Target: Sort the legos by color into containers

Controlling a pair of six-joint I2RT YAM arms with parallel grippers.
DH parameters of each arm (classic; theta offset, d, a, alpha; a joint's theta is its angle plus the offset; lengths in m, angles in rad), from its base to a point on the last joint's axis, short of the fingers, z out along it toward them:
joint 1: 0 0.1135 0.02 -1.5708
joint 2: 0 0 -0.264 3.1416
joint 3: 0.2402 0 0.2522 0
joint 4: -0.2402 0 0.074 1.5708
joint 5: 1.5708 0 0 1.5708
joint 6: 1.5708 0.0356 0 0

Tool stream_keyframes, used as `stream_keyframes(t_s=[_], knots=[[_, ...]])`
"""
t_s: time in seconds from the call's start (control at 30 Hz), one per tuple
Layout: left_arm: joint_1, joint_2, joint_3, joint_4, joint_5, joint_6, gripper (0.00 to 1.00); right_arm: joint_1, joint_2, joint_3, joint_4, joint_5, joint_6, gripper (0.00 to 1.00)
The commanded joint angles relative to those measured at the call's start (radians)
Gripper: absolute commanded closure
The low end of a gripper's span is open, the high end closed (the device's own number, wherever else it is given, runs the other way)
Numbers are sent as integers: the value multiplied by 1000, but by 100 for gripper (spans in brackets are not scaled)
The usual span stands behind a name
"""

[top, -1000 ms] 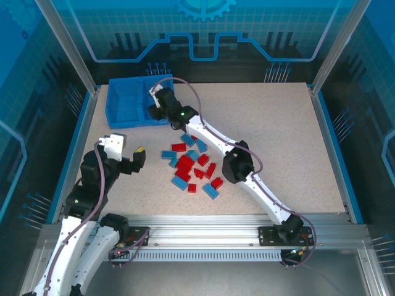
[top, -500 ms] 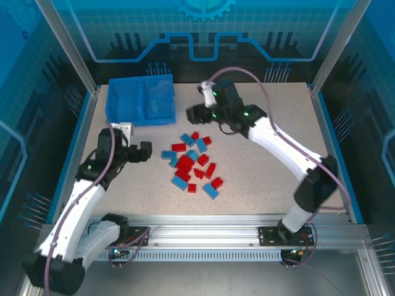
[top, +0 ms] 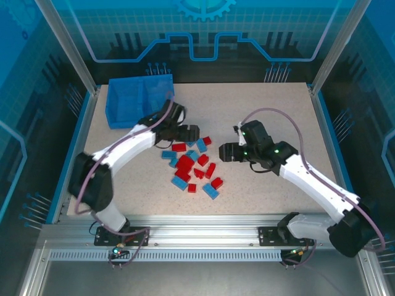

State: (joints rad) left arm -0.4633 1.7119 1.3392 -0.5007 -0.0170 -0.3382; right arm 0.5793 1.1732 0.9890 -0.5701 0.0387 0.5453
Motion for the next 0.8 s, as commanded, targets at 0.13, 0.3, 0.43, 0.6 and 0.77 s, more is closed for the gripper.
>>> stream_keyframes(t_s=[0.13, 0.3, 0.43, 0.6, 0.77], knots=[[3, 287, 237, -65, -13, 153, 23, -44, -113, -43, -77, -40, 51, 17], [4, 404, 341, -90, 10, 204, 37, -45, -143, -48, -96, -42, 51, 16], [5, 457, 385, -108, 4, 213, 47, -47, -150, -47, -103, -45, 56, 16], [9, 500, 402, -119, 2, 223, 46, -47, -156, -44, -100, -56, 61, 15], [9, 531, 407, -130, 11, 229, 49, -47, -156, -40, -102, -60, 65, 15]])
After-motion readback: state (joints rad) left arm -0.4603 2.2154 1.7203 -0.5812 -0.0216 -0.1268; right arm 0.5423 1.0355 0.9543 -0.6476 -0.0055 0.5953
